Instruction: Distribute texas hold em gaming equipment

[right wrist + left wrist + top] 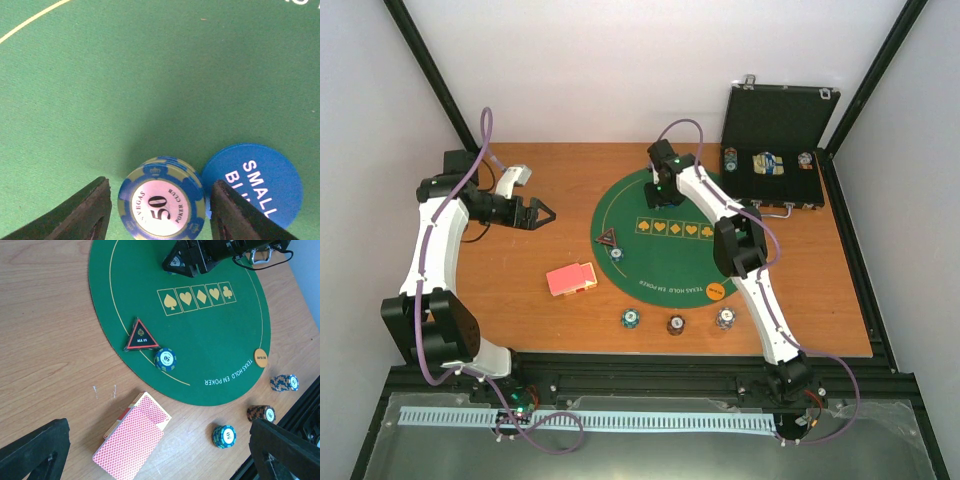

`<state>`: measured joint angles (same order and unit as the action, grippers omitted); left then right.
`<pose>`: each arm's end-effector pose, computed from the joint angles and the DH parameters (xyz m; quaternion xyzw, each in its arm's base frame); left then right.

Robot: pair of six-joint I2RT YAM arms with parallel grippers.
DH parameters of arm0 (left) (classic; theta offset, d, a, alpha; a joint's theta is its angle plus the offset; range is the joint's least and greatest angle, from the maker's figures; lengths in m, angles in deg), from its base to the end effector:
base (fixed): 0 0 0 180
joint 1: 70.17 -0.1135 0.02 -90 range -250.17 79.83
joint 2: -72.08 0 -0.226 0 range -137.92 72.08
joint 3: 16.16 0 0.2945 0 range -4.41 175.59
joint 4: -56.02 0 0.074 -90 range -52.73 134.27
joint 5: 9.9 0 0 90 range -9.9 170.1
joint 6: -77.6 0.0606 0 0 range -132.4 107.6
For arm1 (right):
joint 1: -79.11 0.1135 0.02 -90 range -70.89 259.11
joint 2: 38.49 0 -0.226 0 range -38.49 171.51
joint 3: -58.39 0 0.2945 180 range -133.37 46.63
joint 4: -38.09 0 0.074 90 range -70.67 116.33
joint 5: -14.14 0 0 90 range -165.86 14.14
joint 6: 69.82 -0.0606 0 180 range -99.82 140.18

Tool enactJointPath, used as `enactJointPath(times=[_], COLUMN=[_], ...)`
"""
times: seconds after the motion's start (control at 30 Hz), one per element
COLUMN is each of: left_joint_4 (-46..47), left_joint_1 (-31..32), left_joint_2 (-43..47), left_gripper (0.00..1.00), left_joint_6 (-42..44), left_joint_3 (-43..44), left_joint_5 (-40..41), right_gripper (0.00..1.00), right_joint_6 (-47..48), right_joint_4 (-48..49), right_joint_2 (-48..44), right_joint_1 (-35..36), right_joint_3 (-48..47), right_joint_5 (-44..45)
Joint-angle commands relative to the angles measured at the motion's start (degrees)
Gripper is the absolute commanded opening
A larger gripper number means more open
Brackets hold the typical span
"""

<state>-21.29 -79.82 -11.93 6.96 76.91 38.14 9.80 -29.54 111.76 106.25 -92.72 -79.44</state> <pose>0.3335 0.0156 0.2741 0.1449 0.9079 -0.2963 0.2586 0.4999 0.2605 0.1065 -0.1489 0.9677 0.0937 0.1807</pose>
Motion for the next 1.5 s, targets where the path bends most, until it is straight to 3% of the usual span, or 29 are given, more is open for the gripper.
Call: enactJointPath(times=[0.0,0.4,0.6,0.8,1.03,1.47], left_joint_4=[0.1,0.3,-0.1,-0.3,-0.5,-1.5], left_joint_1=[-0.3,-0.2,-0.3,-0.3,-0.3,-0.3], left_joint_2=[0.4,0.6,0.9,1.0,1.4,0.3], left_gripper=[1.00,1.00,1.00,1.00,1.00,1.00], left_joint_6=[0.0,0.0,0.4,0.4,0.3,0.5], left_joint_3=[2.1,1.5,1.8,2.2,2.7,5.2], left_joint_5=[-0.3,-0.7,-0.2,-0.1,-0.3,-0.8], right_gripper=[0.57,0.62,0.62,0.43,0.23,0.22], right_joint_6=[-0.5,-0.5,-1.7,-2.2,-1.9,-1.2], right_joint_4=[-2.0,-2.1,2.0,5.6,8.0,5.0], right_joint_2=[1.8,-5.4,-13.7,-18.6,-18.0,-8.4], right_joint_1=[0.6,-0.8,-2.1,-3.4,-3.7,-4.5], right_joint_3=[-0.4,-0.1,9.7,20.1,26.7,17.6], right_joint_5=[0.2,-0.4,-4.7,-4.5,-3.1,-1.0])
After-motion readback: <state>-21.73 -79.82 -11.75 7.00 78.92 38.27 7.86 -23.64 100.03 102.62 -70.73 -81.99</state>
